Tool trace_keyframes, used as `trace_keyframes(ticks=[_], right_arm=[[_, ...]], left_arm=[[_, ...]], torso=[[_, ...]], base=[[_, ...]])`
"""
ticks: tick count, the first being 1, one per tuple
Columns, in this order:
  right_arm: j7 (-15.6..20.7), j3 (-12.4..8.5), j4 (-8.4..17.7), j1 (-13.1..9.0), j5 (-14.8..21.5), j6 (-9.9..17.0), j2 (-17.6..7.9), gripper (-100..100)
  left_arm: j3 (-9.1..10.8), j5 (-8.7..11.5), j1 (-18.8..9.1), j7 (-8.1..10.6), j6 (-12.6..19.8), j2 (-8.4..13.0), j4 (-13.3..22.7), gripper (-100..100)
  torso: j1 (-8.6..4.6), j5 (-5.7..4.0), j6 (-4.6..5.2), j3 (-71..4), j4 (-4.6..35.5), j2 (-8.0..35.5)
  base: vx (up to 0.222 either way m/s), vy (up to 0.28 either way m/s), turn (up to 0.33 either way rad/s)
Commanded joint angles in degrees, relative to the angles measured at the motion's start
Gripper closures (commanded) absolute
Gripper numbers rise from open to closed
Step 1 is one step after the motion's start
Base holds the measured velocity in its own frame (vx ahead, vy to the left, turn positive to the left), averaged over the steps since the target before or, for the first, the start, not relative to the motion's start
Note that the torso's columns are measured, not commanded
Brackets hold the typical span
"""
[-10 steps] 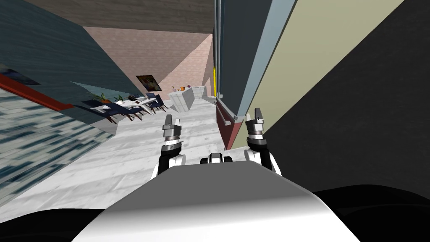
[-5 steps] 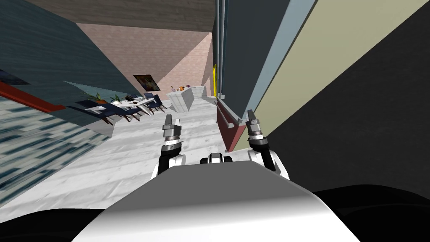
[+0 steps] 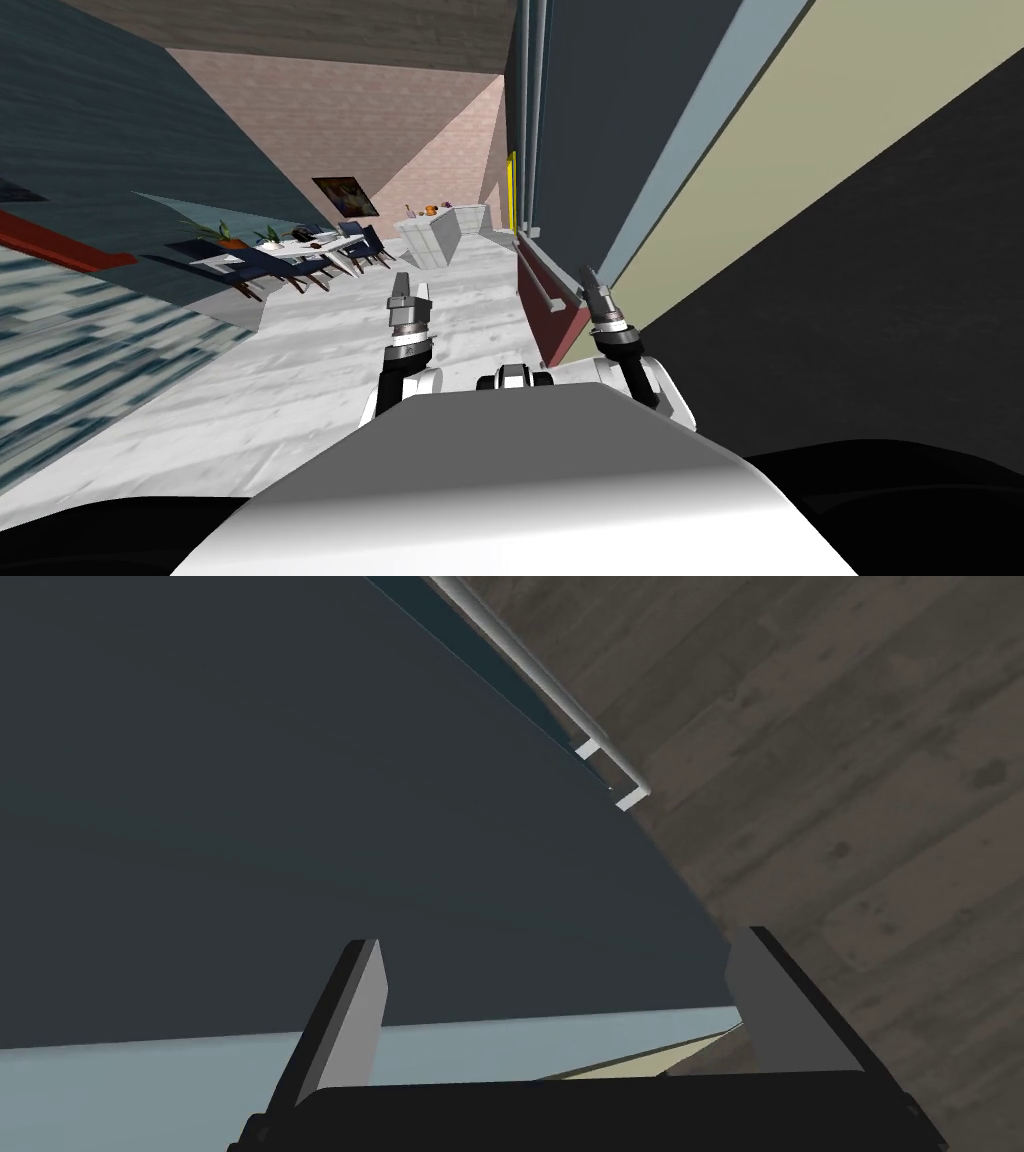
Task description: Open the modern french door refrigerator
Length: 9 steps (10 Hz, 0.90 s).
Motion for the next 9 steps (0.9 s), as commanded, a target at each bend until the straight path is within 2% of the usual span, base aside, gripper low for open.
trace_keyframes(ticks=[1,3,4,5,6,7,8,9], right_arm=[[3.3,-0.8,-0.2,0.1,4.0,0.6,-0.4,-100],[5.4,-1.3,-0.3,0.1,7.0,1.0,-0.6,-100],[7.6,-1.8,-0.5,0.1,8.9,1.4,-0.6,-100],[7.6,-1.8,-0.5,0.1,9.7,1.4,-0.6,-100],[9.7,-2.3,-0.6,0.2,11.9,1.8,-0.7,-100],[9.7,-2.3,-0.6,0.2,12.5,1.8,-0.7,-100],[11.9,-2.8,-0.7,0.2,14.7,2.2,-0.7,-100],[11.9,-2.8,-0.7,0.2,15.2,2.2,-0.7,-100]], left_arm=[[0.00,0.0,0.0,0.00,0.0,0.0,0.0,0],[0.00,0.0,0.0,0.00,0.0,0.0,0.0,0],[0.00,0.0,0.0,0.00,0.0,0.0,0.0,0],[0.00,0.0,0.0,0.00,0.0,0.0,0.0,0],[0.00,0.0,0.0,0.00,0.0,0.0,0.0,0],[0.00,0.0,0.0,0.00,0.0,0.0,0.0,0],[0.00,0.0,0.0,0.00,0.0,0.0,0.0,0],[0.00,0.0,0.0,0.00,0.0,0.0,0.0,0]], torso=[[-0.04,-0.01,0.00,0.0,0.0,0.1],[0.14,0.03,0.00,-0.1,0.0,-0.1],[0.10,0.04,-0.01,0.0,0.0,0.0],[0.01,0.01,0.00,0.0,0.0,0.0],[-0.04,-0.01,0.00,0.0,0.0,0.1],[-0.02,-0.01,0.00,0.0,0.0,0.0],[-0.04,-0.01,0.00,0.0,0.0,0.1],[0.02,0.00,0.01,0.0,0.0,0.0]], base=[[0.091,0.036,-0.027],[0.111,0.079,-0.029],[0.113,0.062,-0.023],[0.087,0.052,-0.012],[0.089,0.051,-0.019],[0.074,0.037,-0.016],[0.079,0.045,-0.042],[0.059,0.041,-0.015]])
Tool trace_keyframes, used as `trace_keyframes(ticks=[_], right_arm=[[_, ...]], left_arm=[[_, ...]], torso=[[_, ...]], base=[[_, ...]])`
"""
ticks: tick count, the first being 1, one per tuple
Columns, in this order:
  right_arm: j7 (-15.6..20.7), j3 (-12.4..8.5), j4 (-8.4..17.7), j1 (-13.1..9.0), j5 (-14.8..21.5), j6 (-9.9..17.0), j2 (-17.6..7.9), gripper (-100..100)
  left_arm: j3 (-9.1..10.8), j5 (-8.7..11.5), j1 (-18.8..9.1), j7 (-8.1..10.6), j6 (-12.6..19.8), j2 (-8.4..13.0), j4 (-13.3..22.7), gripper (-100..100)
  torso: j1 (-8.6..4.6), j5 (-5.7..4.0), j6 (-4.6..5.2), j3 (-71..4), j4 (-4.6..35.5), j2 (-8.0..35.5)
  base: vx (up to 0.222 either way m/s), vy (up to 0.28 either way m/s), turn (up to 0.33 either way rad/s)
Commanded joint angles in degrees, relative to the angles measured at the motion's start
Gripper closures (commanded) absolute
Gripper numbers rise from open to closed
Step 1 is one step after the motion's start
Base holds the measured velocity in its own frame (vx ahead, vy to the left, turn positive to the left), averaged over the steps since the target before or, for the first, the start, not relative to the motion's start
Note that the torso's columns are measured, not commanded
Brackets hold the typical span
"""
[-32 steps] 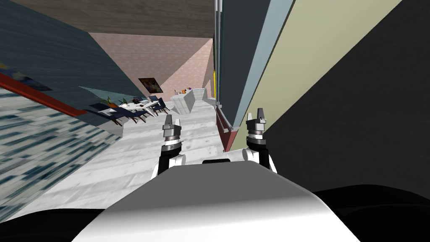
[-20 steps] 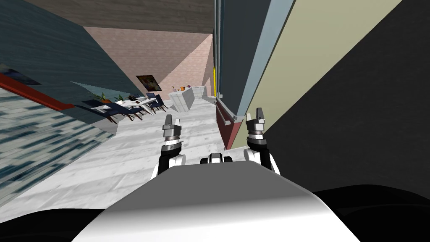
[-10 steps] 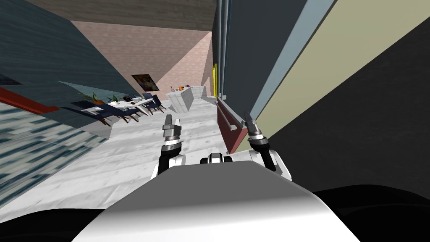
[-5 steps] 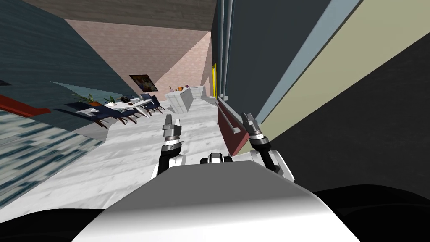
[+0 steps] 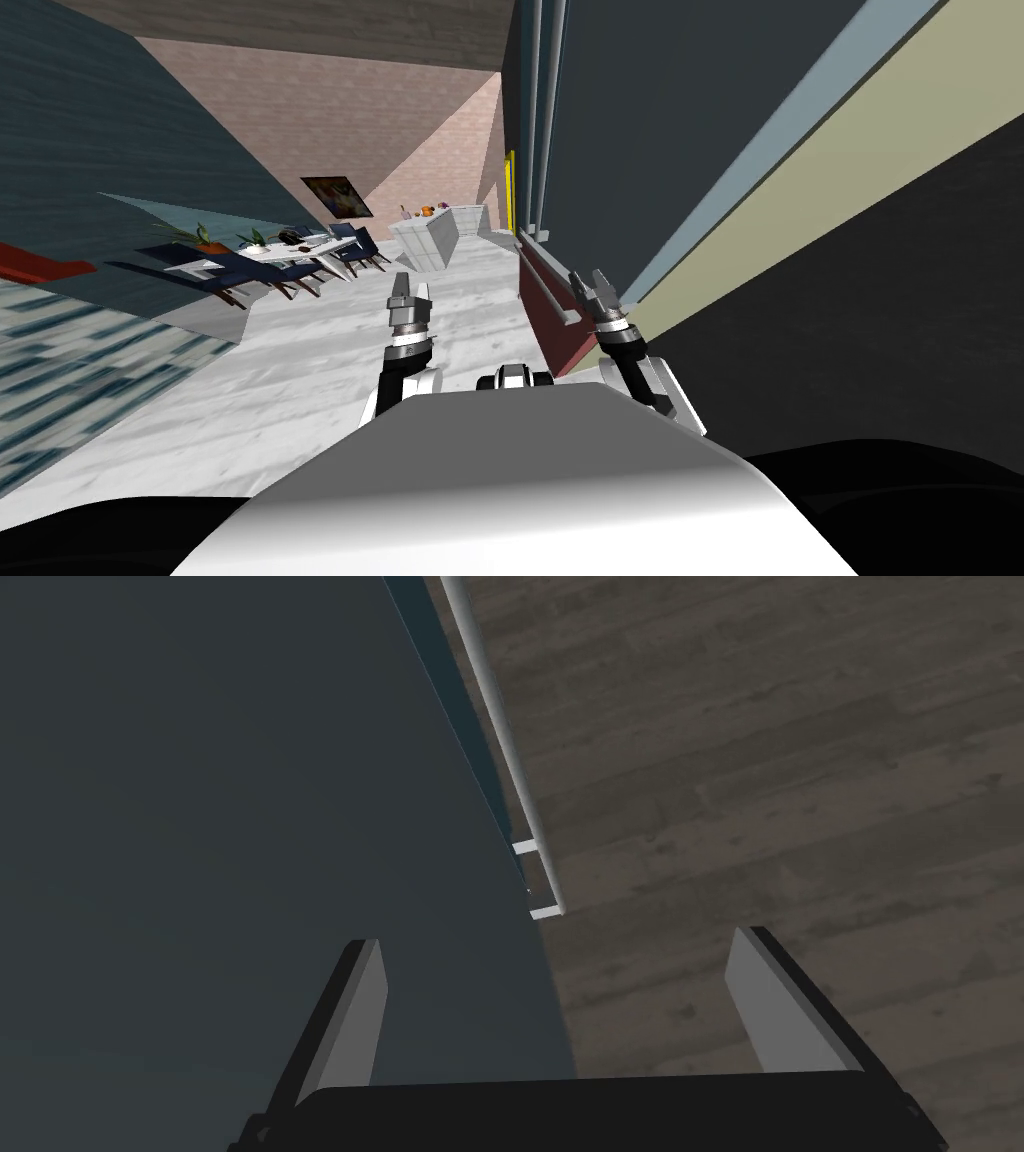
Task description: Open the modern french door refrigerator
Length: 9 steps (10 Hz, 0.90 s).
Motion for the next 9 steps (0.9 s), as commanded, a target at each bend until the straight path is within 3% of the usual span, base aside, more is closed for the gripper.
trace_keyframes(ticks=[1,9], right_arm=[[3.4,-0.7,-0.1,-0.1,4.0,0.7,-0.1,-100],[11.9,-2.0,-0.2,-0.4,14.5,2.2,0.1,-100]], left_arm=[[0.00,0.0,0.0,0.00,0.0,0.0,0.0,0],[0.00,0.0,0.0,0.00,0.0,0.0,0.0,0]], torso=[[-0.01,0.01,-0.02,0.0,0.0,0.0],[-0.04,-0.01,-0.01,0.0,0.0,0.0]], base=[[0.087,0.036,0.000],[0.095,0.043,-0.010]])
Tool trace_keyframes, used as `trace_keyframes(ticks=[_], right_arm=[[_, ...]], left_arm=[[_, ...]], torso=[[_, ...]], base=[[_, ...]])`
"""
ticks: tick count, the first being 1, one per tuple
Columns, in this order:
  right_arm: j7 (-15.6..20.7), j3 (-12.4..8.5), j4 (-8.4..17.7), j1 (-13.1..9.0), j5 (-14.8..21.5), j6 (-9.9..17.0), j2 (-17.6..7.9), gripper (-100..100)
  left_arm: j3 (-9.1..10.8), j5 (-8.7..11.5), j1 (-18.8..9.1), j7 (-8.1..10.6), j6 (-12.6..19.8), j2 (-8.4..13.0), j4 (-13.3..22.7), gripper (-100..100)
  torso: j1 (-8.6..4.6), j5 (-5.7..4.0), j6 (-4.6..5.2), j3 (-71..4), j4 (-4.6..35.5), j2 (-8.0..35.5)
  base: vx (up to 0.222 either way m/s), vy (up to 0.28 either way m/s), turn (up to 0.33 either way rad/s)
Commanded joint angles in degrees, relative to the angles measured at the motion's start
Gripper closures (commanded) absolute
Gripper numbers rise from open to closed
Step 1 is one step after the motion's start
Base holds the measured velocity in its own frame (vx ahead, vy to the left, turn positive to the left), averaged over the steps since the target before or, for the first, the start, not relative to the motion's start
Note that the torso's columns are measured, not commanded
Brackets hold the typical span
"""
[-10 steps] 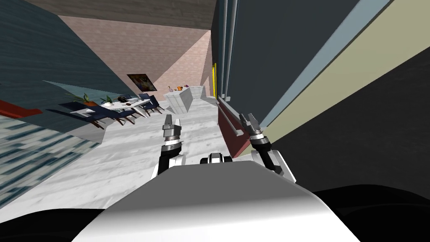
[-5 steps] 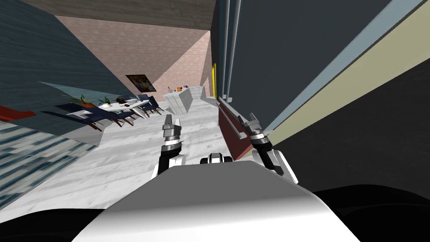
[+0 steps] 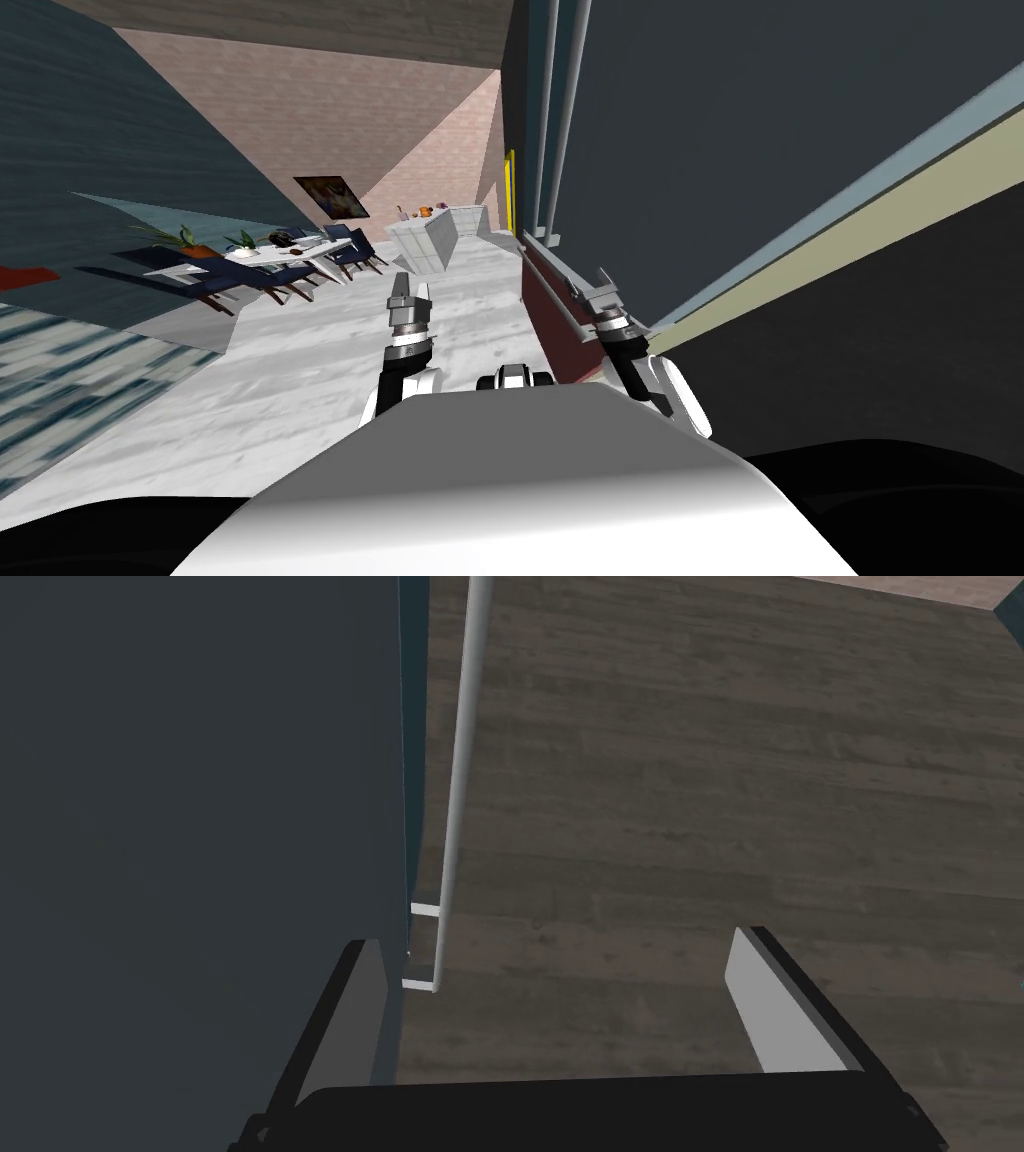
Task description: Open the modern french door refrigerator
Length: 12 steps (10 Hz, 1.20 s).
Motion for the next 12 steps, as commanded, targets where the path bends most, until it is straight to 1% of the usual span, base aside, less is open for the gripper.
trace_keyframes(ticks=[1,2,3,6,7,10,12], right_arm=[[3.3,-0.4,0.0,-0.2,3.9,0.5,0.2,-100],[5.1,-0.5,0.1,-0.4,5.5,0.9,0.4,-100],[5.4,-0.5,0.1,-0.4,6.2,0.9,0.4,-100],[10.6,-0.7,0.3,-1.1,11.7,1.8,1.2,-100],[11.2,-0.7,0.3,-1.1,12.3,1.8,1.2,-100],[16.3,-0.6,0.8,-2.0,17.6,2.7,1.9,-100],[19.6,-0.4,1.1,-2.6,20.7,3.2,2.2,-100]], left_arm=[[0.00,0.0,0.0,0.00,0.0,0.0,0.0,0],[0.00,0.0,0.0,0.00,0.0,0.0,0.0,0],[0.00,0.0,0.0,0.00,0.0,0.0,0.0,0],[0.00,0.0,0.0,0.00,0.0,0.0,0.0,0],[0.00,0.0,0.0,0.00,0.0,0.0,0.0,0],[0.00,0.0,0.0,0.00,0.0,0.0,0.0,0],[0.01,0.0,0.0,0.00,0.0,0.0,0.0,0]], torso=[[-0.05,-0.01,0.00,0.1,0.0,0.1],[0.00,0.00,0.00,0.0,0.0,0.0],[0.12,0.03,0.00,0.0,0.0,-0.1],[-0.03,-0.01,0.00,-0.1,0.0,-0.1],[0.00,0.00,0.00,-0.1,0.0,-0.1],[0.08,0.03,0.00,0.0,0.0,0.0],[-0.10,-0.03,0.00,-0.1,-0.1,-0.2]], base=[[0.078,0.021,-0.001],[0.114,0.050,0.001],[0.104,0.025,-0.001],[0.127,0.001,0.015],[0.106,0.004,0.006],[0.103,0.007,0.021],[0.153,-0.031,0.035]])
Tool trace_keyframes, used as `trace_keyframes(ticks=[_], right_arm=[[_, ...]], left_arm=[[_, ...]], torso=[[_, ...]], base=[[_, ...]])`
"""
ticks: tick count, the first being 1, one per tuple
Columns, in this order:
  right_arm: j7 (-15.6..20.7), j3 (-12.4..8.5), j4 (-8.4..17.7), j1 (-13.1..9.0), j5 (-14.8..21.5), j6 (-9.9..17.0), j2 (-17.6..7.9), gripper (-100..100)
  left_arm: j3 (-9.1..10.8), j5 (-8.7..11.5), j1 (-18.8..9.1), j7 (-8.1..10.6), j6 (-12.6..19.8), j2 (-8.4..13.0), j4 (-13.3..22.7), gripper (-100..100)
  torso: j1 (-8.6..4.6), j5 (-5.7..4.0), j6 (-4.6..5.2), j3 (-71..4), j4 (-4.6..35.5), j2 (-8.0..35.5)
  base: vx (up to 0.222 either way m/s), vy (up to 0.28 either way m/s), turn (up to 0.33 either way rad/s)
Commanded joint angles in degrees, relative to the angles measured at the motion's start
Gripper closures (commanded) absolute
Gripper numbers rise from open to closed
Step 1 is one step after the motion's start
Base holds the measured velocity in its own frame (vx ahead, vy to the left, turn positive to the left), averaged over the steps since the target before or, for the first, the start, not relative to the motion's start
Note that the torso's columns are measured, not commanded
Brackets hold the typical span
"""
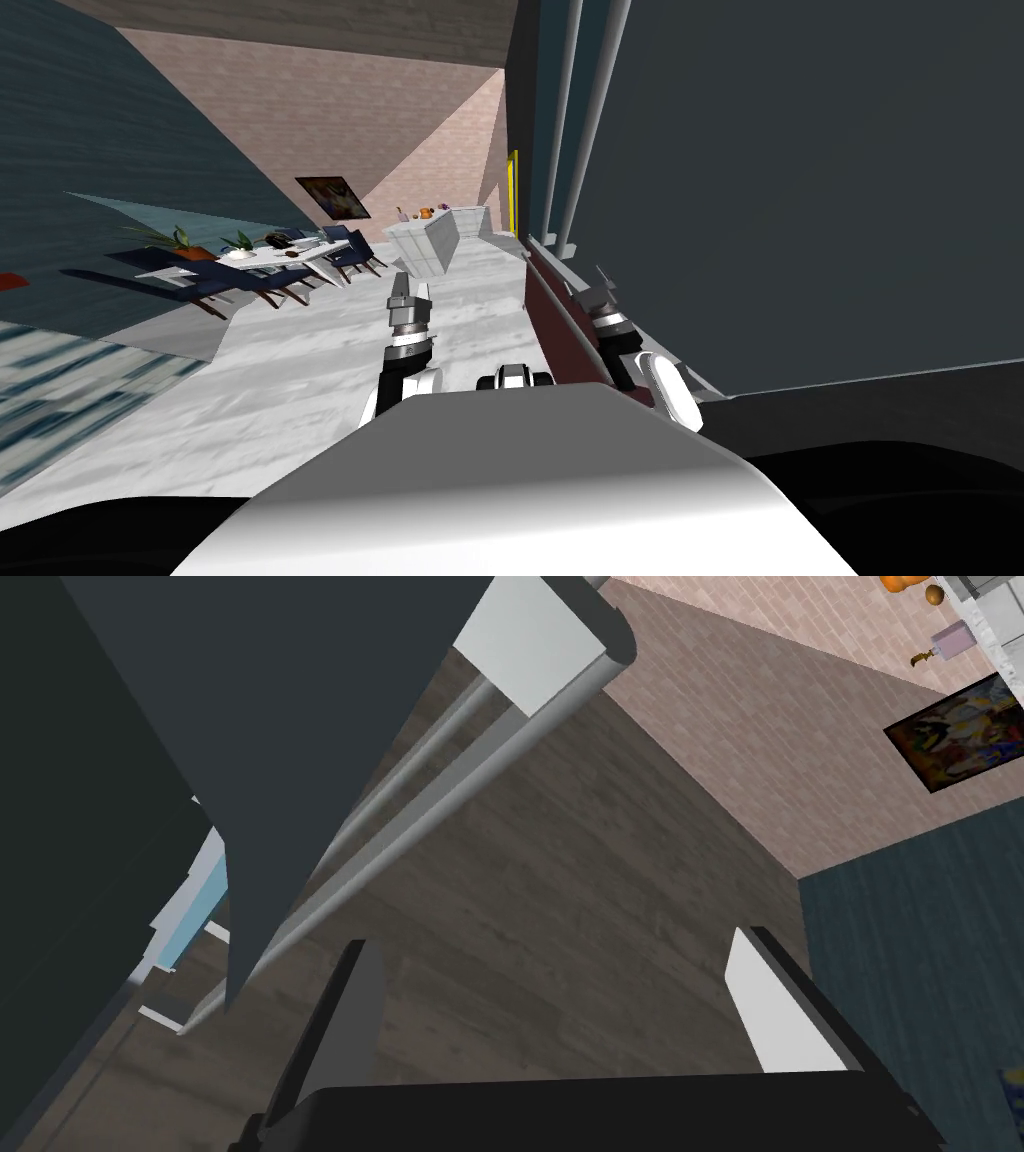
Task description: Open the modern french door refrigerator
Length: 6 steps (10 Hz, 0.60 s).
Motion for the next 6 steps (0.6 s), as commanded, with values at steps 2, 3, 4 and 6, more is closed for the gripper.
trace_keyframes(ticks=[2,3,4,6], right_arm=[[6.0,0.3,0.7,-1.2,5.4,0.9,0.3,-100],[7.4,0.4,0.8,-1.4,6.7,1.1,0.3,-100],[8.7,0.5,1.0,-1.7,7.9,1.3,0.2,-100],[11.0,0.6,1.2,-2.1,10.1,1.6,-0.1,-100]], left_arm=[[0.00,0.0,0.0,0.00,0.0,0.0,0.0,0],[0.00,0.0,0.0,0.00,0.0,0.0,0.0,0],[0.00,0.0,0.0,0.00,0.0,0.0,0.0,0],[0.00,0.0,0.0,0.00,0.0,0.0,0.0,0]], torso=[[0.20,0.06,0.00,0.1,0.0,0.2],[0.19,0.06,0.00,0.1,0.1,0.2],[0.15,0.05,0.00,0.2,0.1,0.2],[0.16,0.05,0.00,0.1,0.1,0.2]], base=[[0.125,-0.009,0.025],[0.113,-0.015,0.024],[0.098,-0.002,0.025],[0.102,-0.009,0.016]])
